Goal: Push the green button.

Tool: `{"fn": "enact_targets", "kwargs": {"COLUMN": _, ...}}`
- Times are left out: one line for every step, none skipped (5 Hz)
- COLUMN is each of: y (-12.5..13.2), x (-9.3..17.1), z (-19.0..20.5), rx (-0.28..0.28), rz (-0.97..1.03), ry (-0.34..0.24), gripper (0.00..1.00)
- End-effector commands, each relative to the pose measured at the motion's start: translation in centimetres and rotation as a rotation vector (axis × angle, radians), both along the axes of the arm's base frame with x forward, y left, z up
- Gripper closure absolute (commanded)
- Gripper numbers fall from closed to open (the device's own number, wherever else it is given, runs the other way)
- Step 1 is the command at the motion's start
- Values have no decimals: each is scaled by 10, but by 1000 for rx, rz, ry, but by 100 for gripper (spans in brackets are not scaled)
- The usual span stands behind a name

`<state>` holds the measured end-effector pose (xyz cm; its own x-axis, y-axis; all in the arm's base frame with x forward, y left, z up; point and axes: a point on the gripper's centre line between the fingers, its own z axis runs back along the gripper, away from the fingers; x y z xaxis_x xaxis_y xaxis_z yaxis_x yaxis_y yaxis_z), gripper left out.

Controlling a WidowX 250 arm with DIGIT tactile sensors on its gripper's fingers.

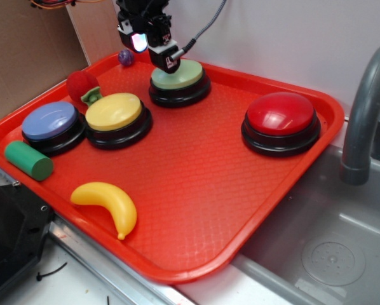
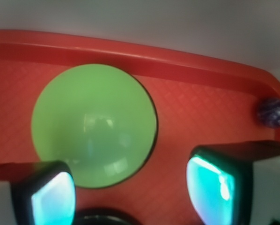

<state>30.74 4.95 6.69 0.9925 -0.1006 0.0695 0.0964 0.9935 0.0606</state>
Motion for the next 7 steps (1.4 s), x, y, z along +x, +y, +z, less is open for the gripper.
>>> {"fn": "enact_targets", "kwargs": {"y": -15, "x": 4, "z": -8, "rx": 18, "rz": -42, "ry": 11, "gripper": 0}}
{"fn": "enact_targets", "kwargs": {"y": -16, "x": 1, "z": 4, "rx": 25, "rz": -50, "ry": 3, "gripper": 0}}
{"fn": "enact_targets", "kwargs": {"y": -17, "x": -5, "z": 36, "rx": 27, "rz": -41, "ry": -41, "gripper": 0}}
{"fn": "enact_targets", "kwargs": {"y": -12, "x": -15, "z": 71, "rx": 19, "rz": -20, "ry": -87, "gripper": 0}}
{"fn": "enact_targets", "kwargs": {"y": -6, "x": -24, "z": 89, "rx": -4, "rz": 1, "ry": -111, "gripper": 0}}
{"fn": "enact_targets", "kwargs": {"y": -4, "x": -21, "z": 78, "rx": -28, "rz": 33, "ry": -98, "gripper": 0}}
{"fn": "enact_targets", "kwargs": {"y": 1, "x": -6, "z": 35, "rx": -28, "rz": 18, "ry": -91, "gripper": 0}}
